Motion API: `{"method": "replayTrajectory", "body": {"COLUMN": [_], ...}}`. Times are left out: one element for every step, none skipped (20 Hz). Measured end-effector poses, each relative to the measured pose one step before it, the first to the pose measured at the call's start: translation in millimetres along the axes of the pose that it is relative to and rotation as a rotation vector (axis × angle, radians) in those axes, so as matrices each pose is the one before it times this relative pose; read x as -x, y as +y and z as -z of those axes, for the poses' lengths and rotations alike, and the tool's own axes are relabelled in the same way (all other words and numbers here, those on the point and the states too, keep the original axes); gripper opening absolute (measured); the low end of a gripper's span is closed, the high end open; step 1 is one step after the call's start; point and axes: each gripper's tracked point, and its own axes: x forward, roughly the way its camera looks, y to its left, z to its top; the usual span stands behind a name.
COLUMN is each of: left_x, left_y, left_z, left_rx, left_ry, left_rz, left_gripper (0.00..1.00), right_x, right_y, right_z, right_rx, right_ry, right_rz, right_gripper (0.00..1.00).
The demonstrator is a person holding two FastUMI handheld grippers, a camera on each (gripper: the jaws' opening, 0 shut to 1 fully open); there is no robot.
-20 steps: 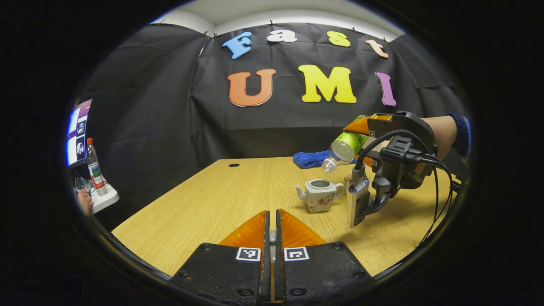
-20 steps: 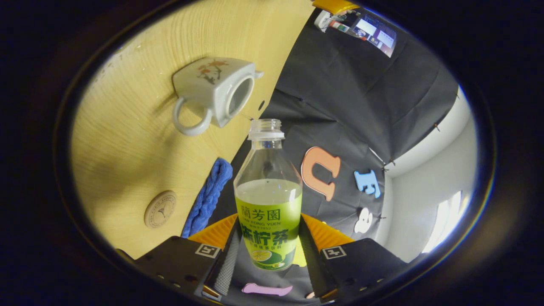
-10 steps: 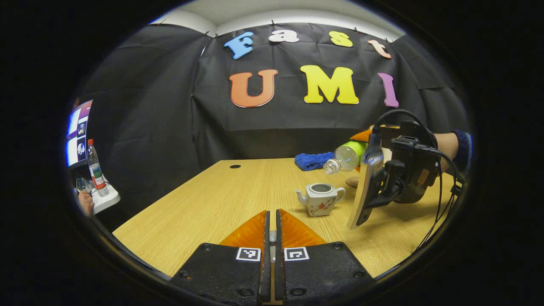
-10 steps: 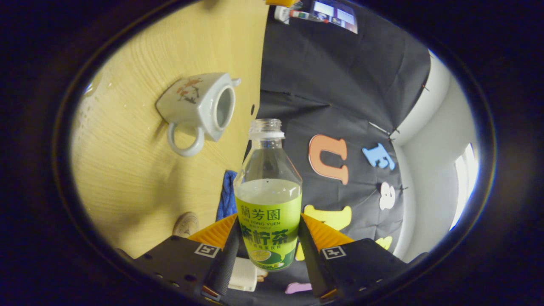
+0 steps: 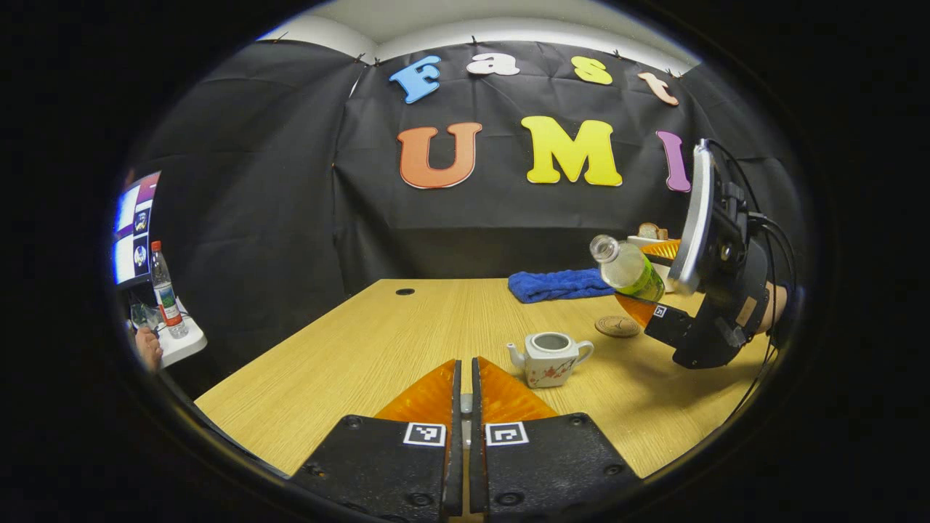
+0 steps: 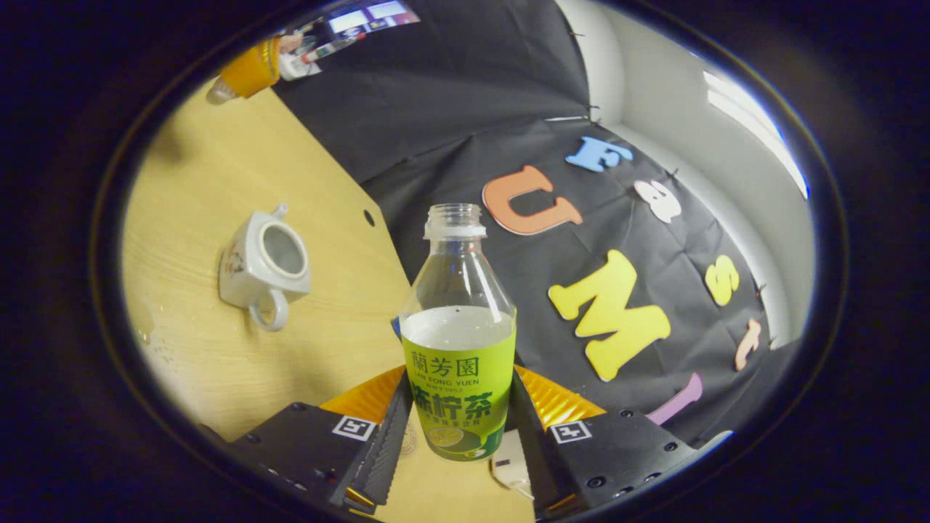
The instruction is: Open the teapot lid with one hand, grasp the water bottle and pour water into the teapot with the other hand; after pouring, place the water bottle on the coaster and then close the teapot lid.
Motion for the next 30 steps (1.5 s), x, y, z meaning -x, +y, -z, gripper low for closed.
{"method": "replayTrajectory", "body": {"left_x": [-8.21,-4.70,-3.88,-1.71,-1.71,-0.35,-2.31,-3.94,-3.89,-4.27,-5.14,-4.70,-3.13,-2.41,-2.29,-1.28,-1.23,-0.39,0.32,1.02,0.47,1.00,1.72,0.72,1.11,0.92,2.49,1.15,1.75,0.99], "left_y": [-4.76,-3.57,-4.61,-2.37,-3.07,-1.23,-3.17,-3.99,-3.56,-4.16,-4.79,-4.67,-5.34,-6.28,-6.24,-4.78,-4.25,-4.96,-3.90,-1.29,-0.25,-1.54,-0.17,-0.52,1.00,0.91,-0.50,-0.33,1.82,0.02], "left_z": [-9.41,-6.78,-6.75,-2.81,-5.01,-1.95,-3.82,-3.47,-4.81,-3.35,-2.87,-3.52,-2.80,-3.42,-2.57,-0.60,0.35,-0.99,-0.42,-0.94,-0.50,0.37,-0.24,0.58,0.02,-0.48,2.06,0.73,1.27,2.12], "left_rx": [-0.00458,-0.00340,-0.00157,-0.00096,-0.00166,-0.00399,-0.00528,-0.00585,-0.00182,-0.00185,-0.00368,-0.00405,-0.00128,0.00063,0.00114,0.00213,0.00436,0.00598,0.00314,0.00099,-0.00061,-0.00043,-0.00021,-0.00033,-0.00111,-0.00076,-0.00046,-0.00003,0.00033,0.00003], "left_ry": [-0.00462,-0.00400,-0.00452,-0.00374,-0.00472,-0.00565,-0.00489,-0.00801,-0.00660,-0.00250,-0.00024,-0.00316,-0.00521,-0.00666,-0.00635,0.00078,0.00145,-0.00036,0.00091,-0.00252,-0.00236,-0.00016,0.00287,0.00375,-0.00064,0.00037,0.00171,0.00092,0.00321,0.00431], "left_rz": [-0.00381,-0.00055,0.00187,0.00393,0.00127,0.00287,0.00278,0.00088,0.00608,0.00744,0.00287,0.00219,0.00495,0.00785,0.00839,0.00537,0.00490,0.00713,0.00290,0.00018,-0.00071,0.00088,0.00028,0.00057,-0.00264,-0.00157,0.00226,0.00079,0.00030,0.00102], "left_gripper": [0.06,0.06,0.06,0.06,0.06,0.06,0.06,0.06,0.06,0.06,0.06,0.06,0.06,0.06,0.06,0.06,0.06,0.06,0.06,0.06,0.06,0.06,0.06,0.06,0.06,0.06,0.06,0.06,0.06,0.06], "right_x": [3.49,3.19,3.14,4.03,6.74,4.92,5.48,5.91,4.98,3.58,2.72,-0.30,0.01,-1.16,0.04,-0.99,-6.05,-8.52,-7.58,-8.25,-10.97,-9.00,-10.29,-11.60,-10.34,-10.40,-9.47,-7.49,-6.00,-6.60], "right_y": [-3.10,-6.99,-7.20,-6.24,-7.47,-9.56,-6.42,-6.16,-5.33,-6.91,-6.33,-6.27,-3.19,-2.80,-3.14,-0.58,0.65,0.23,0.95,1.91,0.63,1.20,0.48,1.41,1.21,0.60,1.27,1.48,1.44,0.32], "right_z": [3.24,4.12,3.52,5.15,3.19,2.73,3.76,3.09,3.14,1.99,0.93,2.27,1.09,1.45,-0.26,1.26,0.85,1.35,-1.24,-0.77,-3.21,-2.62,-2.26,1.13,-0.41,0.07,1.16,2.21,1.92,5.68], "right_rx": [-0.05949,-0.05984,-0.06312,-0.06790,-0.07482,-0.07902,-0.06833,-0.05820,-0.04810,-0.03912,-0.03938,-0.03575,-0.03367,-0.02355,-0.02607,-0.02916,-0.03429,-0.03422,-0.03756,-0.03751,-0.03775,-0.02769,-0.01697,-0.00125,0.00715,0.01295,0.01896,0.01645,0.01089,0.00585], "right_ry": [0.00810,0.00987,0.01016,0.01670,0.01269,0.00918,0.01799,0.01440,0.01311,0.01004,0.00763,0.00948,0.00432,0.01049,0.01037,0.01180,0.01266,0.01503,0.00726,0.00645,0.00121,0.00146,0.00137,0.00483,-0.00098,-0.00692,-0.00299,-0.00365,0.00257,0.00401], "right_rz": [-0.00054,0.00252,-0.00024,-0.00493,-0.00819,-0.00508,-0.01238,-0.00864,-0.00847,-0.00971,-0.00980,-0.01312,-0.01300,-0.01226,-0.01274,-0.01524,-0.02177,-0.01944,-0.02028,-0.01799,-0.01685,-0.00836,-0.00480,-0.00183,0.00322,0.00268,0.00529,0.00304,0.00411,0.00553], "right_gripper": [0.72,0.72,0.72,0.72,0.75,0.72,0.72,0.72,0.75,0.75,0.72,0.72,0.72,0.71,0.74,0.71,0.71,0.71,0.72,0.71,0.74,0.74,0.73,0.72,0.71,0.72,0.71,0.71,0.71,0.73]}}
